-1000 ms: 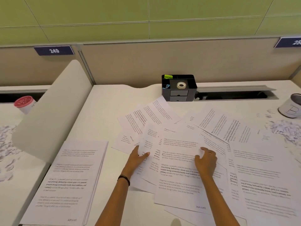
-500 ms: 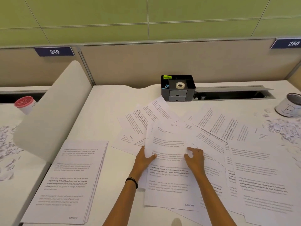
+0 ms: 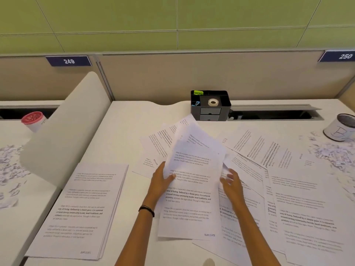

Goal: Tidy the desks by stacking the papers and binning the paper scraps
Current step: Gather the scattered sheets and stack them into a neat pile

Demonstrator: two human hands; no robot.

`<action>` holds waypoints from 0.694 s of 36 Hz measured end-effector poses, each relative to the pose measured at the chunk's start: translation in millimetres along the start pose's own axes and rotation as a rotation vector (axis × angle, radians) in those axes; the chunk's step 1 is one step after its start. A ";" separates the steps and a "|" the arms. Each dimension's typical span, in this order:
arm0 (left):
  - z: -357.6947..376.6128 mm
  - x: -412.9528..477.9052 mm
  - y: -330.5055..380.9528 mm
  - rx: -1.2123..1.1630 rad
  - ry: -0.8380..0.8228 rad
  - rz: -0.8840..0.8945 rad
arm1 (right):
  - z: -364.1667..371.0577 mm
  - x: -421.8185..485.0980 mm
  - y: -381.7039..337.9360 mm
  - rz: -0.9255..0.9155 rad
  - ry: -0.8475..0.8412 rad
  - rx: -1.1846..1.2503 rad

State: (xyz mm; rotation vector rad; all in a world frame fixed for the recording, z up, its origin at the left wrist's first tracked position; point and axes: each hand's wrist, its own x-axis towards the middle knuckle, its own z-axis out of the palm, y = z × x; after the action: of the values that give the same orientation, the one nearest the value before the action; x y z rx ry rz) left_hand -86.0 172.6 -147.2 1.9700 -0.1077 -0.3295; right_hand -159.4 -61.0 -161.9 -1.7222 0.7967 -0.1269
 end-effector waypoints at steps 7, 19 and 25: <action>-19.1 -4.2 24.1 -0.109 0.009 0.137 | -2.9 -4.3 -20.2 0.056 -0.182 0.213; -21.7 -14.5 64.6 -0.350 0.221 0.286 | -10.4 -23.9 -80.1 -0.248 -0.173 0.454; -17.0 -17.1 77.3 -0.436 0.304 0.304 | -13.4 -32.2 -97.5 -0.339 -0.112 0.478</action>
State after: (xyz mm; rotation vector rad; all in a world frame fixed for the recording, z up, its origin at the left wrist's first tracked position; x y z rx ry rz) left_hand -91.8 159.6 -67.4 1.5213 -0.1255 0.1393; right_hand -147.4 -44.7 -60.4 -1.3773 0.3466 -0.4138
